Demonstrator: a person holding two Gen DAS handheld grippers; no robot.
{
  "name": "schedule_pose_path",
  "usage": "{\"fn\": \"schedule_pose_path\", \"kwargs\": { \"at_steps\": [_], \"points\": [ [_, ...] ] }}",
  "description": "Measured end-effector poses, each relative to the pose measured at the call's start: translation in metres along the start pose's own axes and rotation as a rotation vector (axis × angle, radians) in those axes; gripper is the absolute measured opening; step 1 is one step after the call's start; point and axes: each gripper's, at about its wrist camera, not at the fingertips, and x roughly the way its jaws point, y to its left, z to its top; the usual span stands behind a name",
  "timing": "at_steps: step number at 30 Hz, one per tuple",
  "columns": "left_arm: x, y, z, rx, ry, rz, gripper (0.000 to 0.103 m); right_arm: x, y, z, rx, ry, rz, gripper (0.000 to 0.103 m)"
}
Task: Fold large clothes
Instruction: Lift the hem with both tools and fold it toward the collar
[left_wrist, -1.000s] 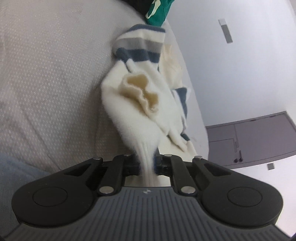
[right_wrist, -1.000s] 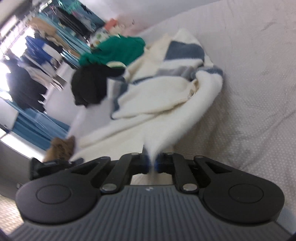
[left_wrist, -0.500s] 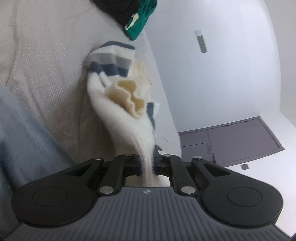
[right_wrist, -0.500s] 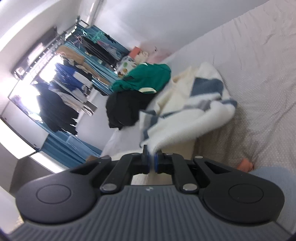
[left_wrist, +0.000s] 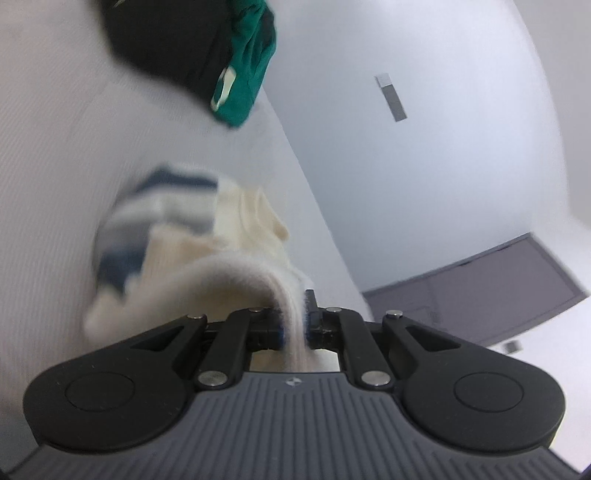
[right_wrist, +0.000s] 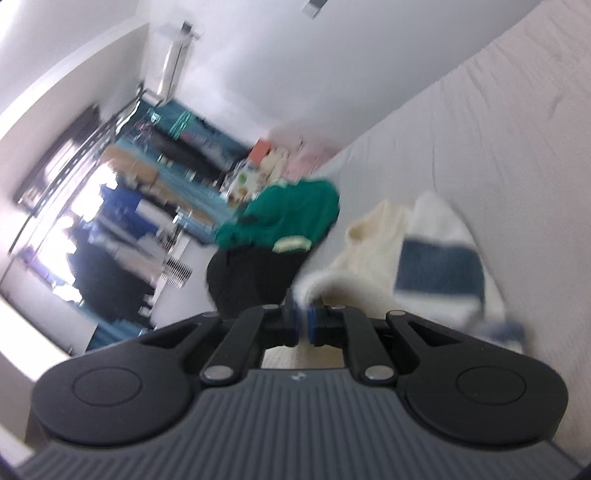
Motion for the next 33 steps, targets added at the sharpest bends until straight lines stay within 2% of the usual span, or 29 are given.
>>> {"fn": "schedule_pose_path", "kwargs": {
  "at_steps": [7,12,16,21,24,28,33],
  "points": [
    [0.098,0.005,0.070,0.007,-0.040,0.082,0.010,0.104,-0.029,0.044,0.050,-0.081,-0.118,0.008],
    [0.156,0.021,0.101,0.112,-0.067,0.108,0.010,0.162,-0.062,0.049,0.061,-0.124,-0.170,0.008],
    [0.195,0.038,0.119,0.185,-0.083,0.124,0.011,0.196,-0.091,0.049,0.053,-0.142,-0.175,0.008],
    [0.235,0.069,0.138,0.192,-0.109,0.107,0.011,0.233,-0.123,0.055,0.040,-0.153,-0.169,0.008],
    [0.256,0.091,0.150,0.142,-0.104,0.091,0.011,0.247,-0.140,0.061,0.077,-0.178,-0.150,0.009],
    [0.282,0.113,0.159,0.127,-0.079,0.133,0.011,0.264,-0.151,0.054,0.040,-0.195,-0.185,0.009],
    [0.295,0.130,0.157,0.127,-0.062,0.151,0.011,0.274,-0.163,0.054,0.079,-0.164,-0.206,0.008]
  ]
}}
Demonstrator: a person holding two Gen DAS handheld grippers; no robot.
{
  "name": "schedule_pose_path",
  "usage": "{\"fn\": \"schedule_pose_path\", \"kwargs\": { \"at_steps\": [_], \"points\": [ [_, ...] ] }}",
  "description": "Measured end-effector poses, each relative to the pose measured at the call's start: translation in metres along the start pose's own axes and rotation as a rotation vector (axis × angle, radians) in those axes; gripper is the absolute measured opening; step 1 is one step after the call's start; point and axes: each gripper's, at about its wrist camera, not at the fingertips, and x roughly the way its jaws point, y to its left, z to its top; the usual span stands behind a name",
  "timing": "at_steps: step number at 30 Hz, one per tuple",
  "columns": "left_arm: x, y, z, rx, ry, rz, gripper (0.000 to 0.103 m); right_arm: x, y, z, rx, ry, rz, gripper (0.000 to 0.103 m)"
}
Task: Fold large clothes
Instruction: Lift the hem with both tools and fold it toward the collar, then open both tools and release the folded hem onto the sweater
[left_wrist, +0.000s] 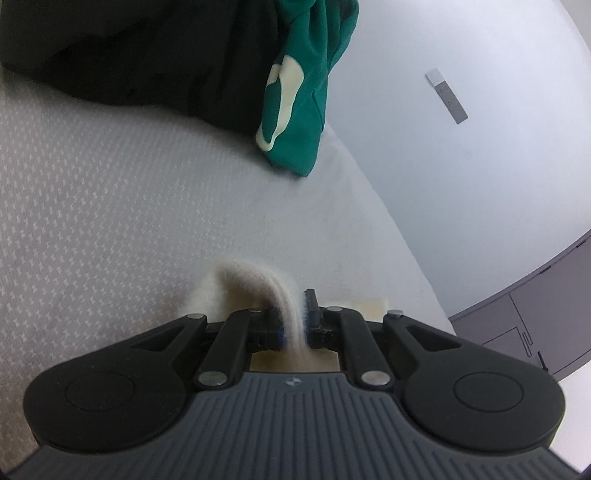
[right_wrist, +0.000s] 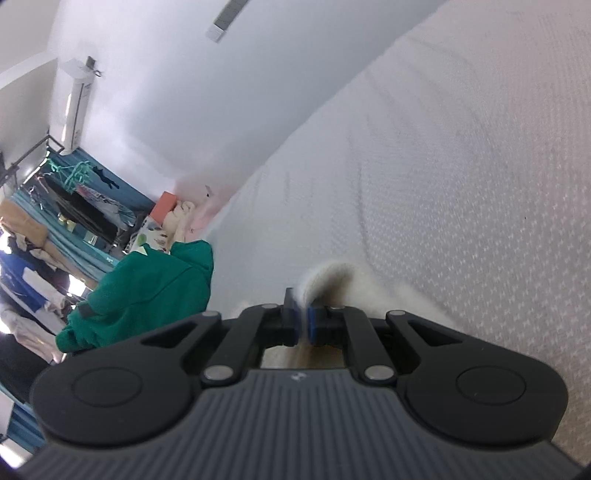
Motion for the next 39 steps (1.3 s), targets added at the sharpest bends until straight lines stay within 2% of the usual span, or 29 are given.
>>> {"fn": "schedule_pose_path", "kwargs": {
  "at_steps": [3,7,8,10,11,12,13,14,15,16,17,18,22,25,28,31,34,36,39],
  "points": [
    [-0.004,0.001,-0.001,0.009,0.003,-0.013,0.012,-0.004,0.002,-0.001,-0.014,-0.004,0.001,0.008],
    [-0.017,-0.009,-0.012,0.070,0.007,-0.008,0.015,-0.006,0.011,-0.001,-0.047,-0.001,-0.009,0.010],
    [-0.017,-0.013,-0.011,0.083,0.009,-0.005,0.020,-0.008,0.014,-0.001,-0.058,0.003,-0.009,0.011],
    [-0.024,-0.019,-0.012,0.093,0.014,-0.029,0.043,-0.013,0.019,-0.002,-0.081,0.010,-0.013,0.012],
    [-0.029,-0.024,-0.014,0.100,0.009,-0.043,0.063,-0.017,0.023,-0.003,-0.094,0.008,-0.018,0.012],
    [-0.035,-0.028,-0.015,0.116,-0.006,-0.050,0.072,-0.020,0.027,-0.003,-0.103,0.007,-0.020,0.013],
    [-0.040,-0.033,-0.016,0.132,-0.022,-0.045,0.073,-0.022,0.031,-0.004,-0.114,0.010,-0.022,0.019],
    [-0.044,-0.038,-0.017,0.151,-0.031,-0.037,0.076,-0.025,0.034,-0.004,-0.127,0.015,-0.024,0.033],
    [-0.048,-0.043,-0.018,0.160,-0.038,-0.031,0.077,-0.028,0.038,-0.004,-0.143,0.020,-0.020,0.043],
    [-0.051,-0.048,-0.019,0.164,-0.044,-0.032,0.077,-0.031,0.043,-0.006,-0.165,0.025,-0.012,0.063],
    [-0.053,-0.052,-0.021,0.175,-0.049,-0.036,0.078,-0.033,0.046,-0.010,-0.184,0.028,-0.006,0.074],
    [-0.055,-0.058,-0.024,0.194,-0.054,-0.037,0.078,-0.037,0.051,-0.012,-0.210,0.030,0.004,0.075],
    [-0.064,-0.088,-0.039,0.316,-0.089,-0.014,0.078,-0.050,0.070,-0.025,-0.318,0.061,0.032,0.075],
    [-0.067,-0.109,-0.053,0.408,-0.108,-0.036,0.079,-0.059,0.081,-0.037,-0.420,0.097,0.034,0.075],
    [-0.058,-0.121,-0.065,0.467,-0.074,-0.040,0.080,-0.064,0.089,-0.048,-0.511,0.131,0.017,0.075],
    [-0.040,-0.117,-0.075,0.489,-0.021,0.043,0.080,-0.059,0.088,-0.055,-0.524,0.188,-0.044,0.074],
    [-0.022,-0.111,-0.083,0.542,0.016,0.158,0.080,-0.049,0.085,-0.061,-0.569,0.194,-0.074,0.065],
    [-0.014,-0.106,-0.085,0.549,0.038,0.191,0.080,-0.041,0.082,-0.062,-0.560,0.221,-0.089,0.059],
    [-0.004,-0.101,-0.083,0.546,0.067,0.217,0.080,-0.031,0.080,-0.068,-0.595,0.242,-0.116,0.058]
  ]
}}
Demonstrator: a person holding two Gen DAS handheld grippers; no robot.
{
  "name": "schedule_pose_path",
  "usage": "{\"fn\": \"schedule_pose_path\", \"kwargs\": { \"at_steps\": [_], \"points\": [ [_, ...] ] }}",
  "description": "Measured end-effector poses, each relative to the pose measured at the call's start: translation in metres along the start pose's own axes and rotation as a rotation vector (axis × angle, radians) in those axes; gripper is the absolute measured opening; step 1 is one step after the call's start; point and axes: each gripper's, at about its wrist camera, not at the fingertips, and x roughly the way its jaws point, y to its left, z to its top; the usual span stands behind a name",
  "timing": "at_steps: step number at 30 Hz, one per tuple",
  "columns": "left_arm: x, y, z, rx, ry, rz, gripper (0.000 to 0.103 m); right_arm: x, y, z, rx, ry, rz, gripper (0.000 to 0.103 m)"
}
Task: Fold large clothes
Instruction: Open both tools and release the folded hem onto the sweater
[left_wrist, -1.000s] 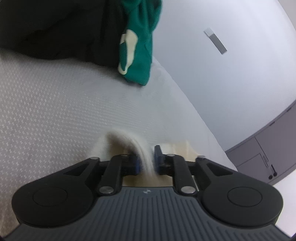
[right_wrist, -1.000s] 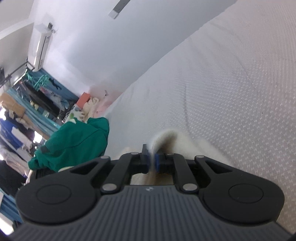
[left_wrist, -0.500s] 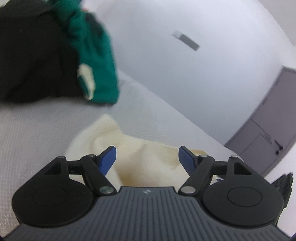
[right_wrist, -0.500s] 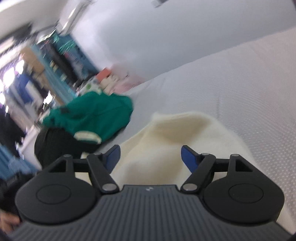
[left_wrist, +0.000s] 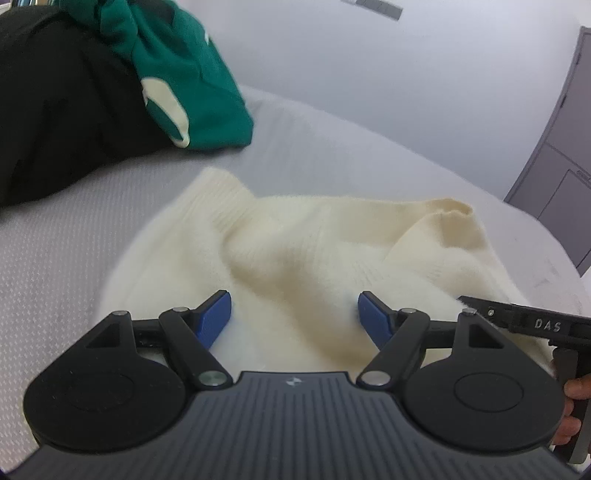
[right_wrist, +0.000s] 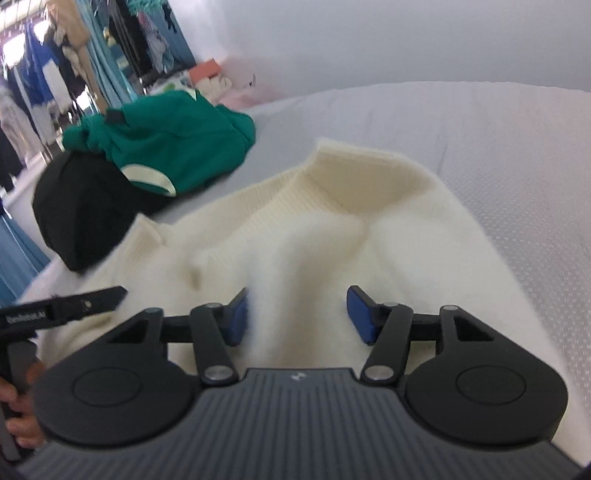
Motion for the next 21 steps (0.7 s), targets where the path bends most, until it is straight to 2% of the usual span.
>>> {"fn": "schedule_pose_path", "kwargs": {
  "at_steps": [4,8,15,18,21],
  "points": [
    [0.014,0.005,-0.002,-0.006,0.038,0.019,0.080,0.017,0.005,-0.003,-0.054,0.040,-0.045,0.058],
    [0.016,0.004,-0.004,0.013,0.041,0.037,0.080,0.025,0.010,-0.004,-0.092,0.046,-0.071,0.059],
    [-0.021,-0.005,-0.008,0.006,-0.015,0.038,0.079,0.004,0.010,-0.008,-0.071,0.003,-0.076,0.057],
    [-0.046,-0.010,-0.014,0.025,-0.042,0.039,0.079,-0.014,0.012,-0.013,-0.038,0.009,-0.042,0.057],
    [-0.071,-0.014,-0.028,0.053,-0.068,0.067,0.079,-0.037,0.023,-0.018,-0.086,-0.003,-0.037,0.058]
  ]
}}
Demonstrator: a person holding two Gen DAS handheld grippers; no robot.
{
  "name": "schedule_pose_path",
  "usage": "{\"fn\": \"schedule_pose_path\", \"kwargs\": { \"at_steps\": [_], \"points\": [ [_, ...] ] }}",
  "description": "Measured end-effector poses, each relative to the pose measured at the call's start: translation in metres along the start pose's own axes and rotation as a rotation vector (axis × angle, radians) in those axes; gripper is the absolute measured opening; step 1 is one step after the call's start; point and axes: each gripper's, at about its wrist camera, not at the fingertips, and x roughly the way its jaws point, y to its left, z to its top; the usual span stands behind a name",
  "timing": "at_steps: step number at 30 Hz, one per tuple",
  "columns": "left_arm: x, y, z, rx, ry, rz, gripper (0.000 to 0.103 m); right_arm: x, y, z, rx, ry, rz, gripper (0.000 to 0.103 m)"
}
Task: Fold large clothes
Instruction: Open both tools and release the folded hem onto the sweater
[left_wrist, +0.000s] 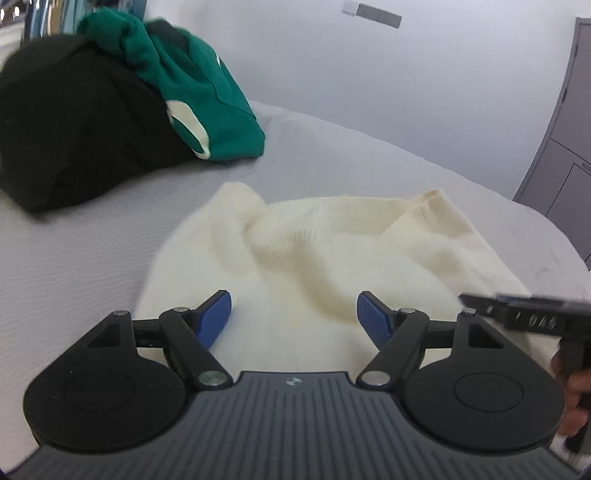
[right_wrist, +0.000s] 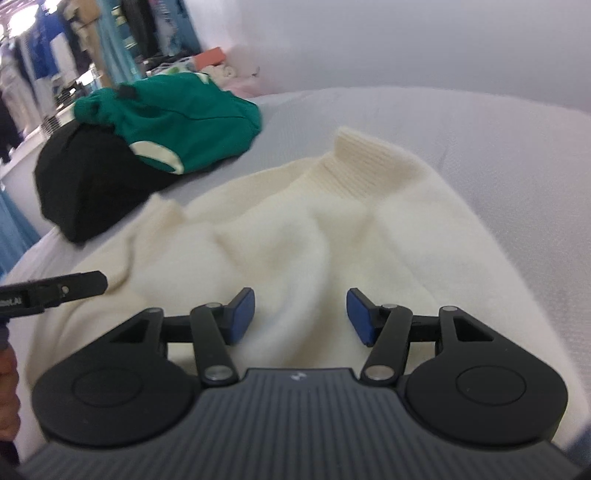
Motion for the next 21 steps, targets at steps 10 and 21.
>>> {"fn": "schedule_pose_path", "kwargs": {
  "at_steps": [10,21],
  "points": [
    [-0.072,-0.016,-0.027,-0.032,-0.035,-0.019,0.079,-0.071,0.033,-0.021,-0.010,-0.059,0.049,0.058],
    [-0.085,-0.009,-0.073,-0.236,0.049,-0.076,0.079,-0.110,0.014,-0.065,0.238,-0.042,0.031,0.060]
  ]
}}
